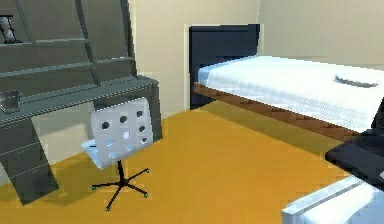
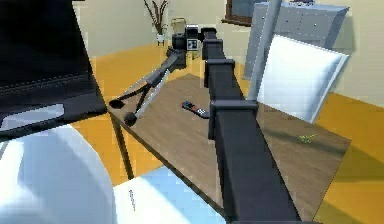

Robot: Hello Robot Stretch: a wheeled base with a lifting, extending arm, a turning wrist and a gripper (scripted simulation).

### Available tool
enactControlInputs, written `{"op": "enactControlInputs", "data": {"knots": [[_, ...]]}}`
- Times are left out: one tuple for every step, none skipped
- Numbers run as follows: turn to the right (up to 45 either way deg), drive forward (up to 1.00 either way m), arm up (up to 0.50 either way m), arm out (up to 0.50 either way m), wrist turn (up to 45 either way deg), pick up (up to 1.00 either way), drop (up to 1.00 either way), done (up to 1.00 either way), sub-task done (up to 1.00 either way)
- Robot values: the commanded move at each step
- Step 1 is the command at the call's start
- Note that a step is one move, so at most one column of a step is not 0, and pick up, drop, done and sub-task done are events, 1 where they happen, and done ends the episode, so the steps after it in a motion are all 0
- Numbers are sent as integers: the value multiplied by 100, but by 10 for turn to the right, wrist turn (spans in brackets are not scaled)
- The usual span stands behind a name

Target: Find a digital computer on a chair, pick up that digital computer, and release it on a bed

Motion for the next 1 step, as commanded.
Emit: {"op": "enactControlInputs", "data": {"knots": [[0,0,0,-48,0,0,0,0,0]]}}
